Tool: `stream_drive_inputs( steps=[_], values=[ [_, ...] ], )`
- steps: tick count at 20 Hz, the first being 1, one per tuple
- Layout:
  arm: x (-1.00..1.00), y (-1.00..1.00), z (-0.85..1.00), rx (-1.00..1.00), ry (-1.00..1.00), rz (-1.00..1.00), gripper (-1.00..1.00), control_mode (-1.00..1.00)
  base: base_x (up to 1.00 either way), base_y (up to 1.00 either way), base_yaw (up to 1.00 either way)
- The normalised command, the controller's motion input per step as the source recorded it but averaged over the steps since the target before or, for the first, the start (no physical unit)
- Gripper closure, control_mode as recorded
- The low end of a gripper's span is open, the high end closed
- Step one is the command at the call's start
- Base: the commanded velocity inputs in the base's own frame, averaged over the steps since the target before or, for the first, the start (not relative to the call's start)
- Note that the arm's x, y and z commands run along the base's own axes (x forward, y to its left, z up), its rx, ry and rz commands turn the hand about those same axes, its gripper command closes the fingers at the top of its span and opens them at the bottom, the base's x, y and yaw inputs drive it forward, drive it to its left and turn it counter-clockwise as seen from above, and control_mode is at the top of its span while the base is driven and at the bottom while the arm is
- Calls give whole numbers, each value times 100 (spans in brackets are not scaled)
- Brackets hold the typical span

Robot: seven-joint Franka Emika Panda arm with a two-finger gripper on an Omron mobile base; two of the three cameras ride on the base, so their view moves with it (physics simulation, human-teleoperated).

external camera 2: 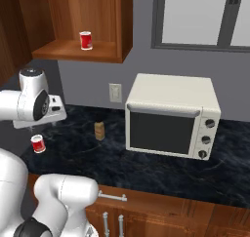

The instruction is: Restock the canned food cabinet by taking the new fresh canned food from the counter and placing it in the cabinet. Then, take the old canned food from the cabinet and place it on the counter.

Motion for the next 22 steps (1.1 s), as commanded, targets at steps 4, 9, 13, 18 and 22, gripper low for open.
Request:
stream_drive_inputs(
  steps=[4, 9, 13, 18, 22],
  values=[
    [4, 19, -59, 0, 0, 24, -100, -100, 0, 0, 0],
    [21, 41, -57, 0, 0, 15, -100, -100, 0, 0, 0],
    [38, 42, -44, 0, 0, 8, -100, -100, 0, 0, 0],
    [36, 22, -42, 1, 0, 6, -100, -100, 0, 0, 0],
    [34, 16, -34, 4, 0, 2, -100, -100, 0, 0, 0]
  ],
)
